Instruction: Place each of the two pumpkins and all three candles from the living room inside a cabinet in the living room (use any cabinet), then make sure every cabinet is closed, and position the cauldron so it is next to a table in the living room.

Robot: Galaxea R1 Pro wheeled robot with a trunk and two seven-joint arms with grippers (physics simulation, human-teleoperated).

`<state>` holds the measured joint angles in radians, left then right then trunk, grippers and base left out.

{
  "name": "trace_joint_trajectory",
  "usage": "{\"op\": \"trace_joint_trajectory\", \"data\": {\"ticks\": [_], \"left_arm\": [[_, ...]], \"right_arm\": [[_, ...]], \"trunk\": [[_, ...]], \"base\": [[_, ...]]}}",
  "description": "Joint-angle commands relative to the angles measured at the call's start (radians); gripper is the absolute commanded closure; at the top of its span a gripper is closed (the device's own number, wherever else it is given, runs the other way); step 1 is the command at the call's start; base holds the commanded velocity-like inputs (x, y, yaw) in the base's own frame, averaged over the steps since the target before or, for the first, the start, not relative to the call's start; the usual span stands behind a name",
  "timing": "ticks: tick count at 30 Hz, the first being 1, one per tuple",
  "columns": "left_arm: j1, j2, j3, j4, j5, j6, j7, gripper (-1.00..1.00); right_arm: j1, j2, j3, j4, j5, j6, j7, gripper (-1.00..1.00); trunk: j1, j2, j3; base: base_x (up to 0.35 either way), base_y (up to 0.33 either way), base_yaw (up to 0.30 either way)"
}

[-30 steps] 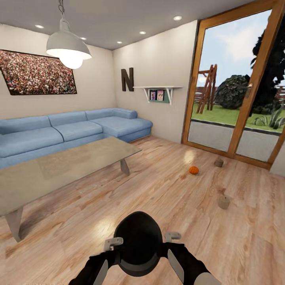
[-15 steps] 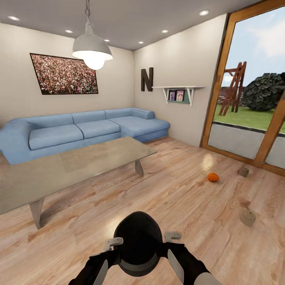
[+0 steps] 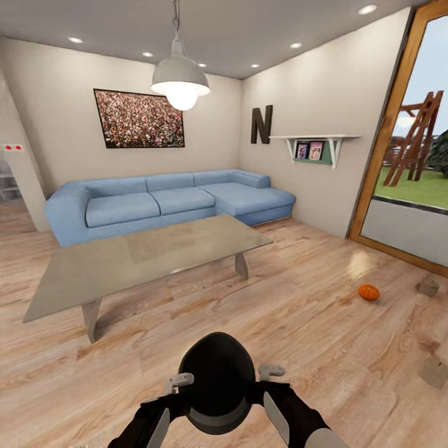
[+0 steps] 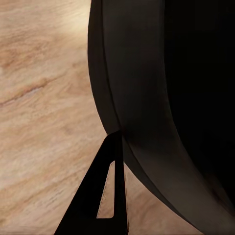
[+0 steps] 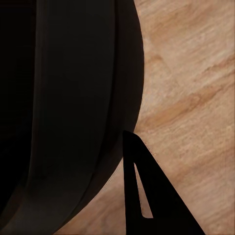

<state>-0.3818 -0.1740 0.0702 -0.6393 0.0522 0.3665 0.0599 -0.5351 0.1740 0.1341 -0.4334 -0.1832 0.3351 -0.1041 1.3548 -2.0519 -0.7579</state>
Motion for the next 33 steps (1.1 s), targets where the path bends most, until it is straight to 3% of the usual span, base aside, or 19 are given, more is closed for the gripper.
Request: {"op": "trace_joint_trajectory", "data": {"ticks": [1, 22, 33], "left_arm": [[0.0, 0.0, 0.002, 0.001, 0.058, -0.001, -0.012, 1.0], [0.0, 0.0, 0.003, 0.001, 0.058, 0.003, -0.012, 1.0], [0.0, 0.001, 0.003, 0.001, 0.058, 0.003, -0.012, 1.0]], "right_arm": [[0.0, 0.001, -0.005, -0.004, -0.013, -0.065, 0.078, 1.0], [0.0, 0.001, -0.005, -0.005, -0.013, -0.07, 0.079, 1.0], [0.0, 0.001, -0.005, -0.005, -0.013, -0.073, 0.08, 1.0]], "trunk": [[0.0, 0.0, 0.0], [0.0, 0.0, 0.0], [0.0, 0.0, 0.0]], "base": [[0.0, -0.001, 0.292], [0.051, 0.0, 0.283], [0.115, 0.0, 0.024]]}}
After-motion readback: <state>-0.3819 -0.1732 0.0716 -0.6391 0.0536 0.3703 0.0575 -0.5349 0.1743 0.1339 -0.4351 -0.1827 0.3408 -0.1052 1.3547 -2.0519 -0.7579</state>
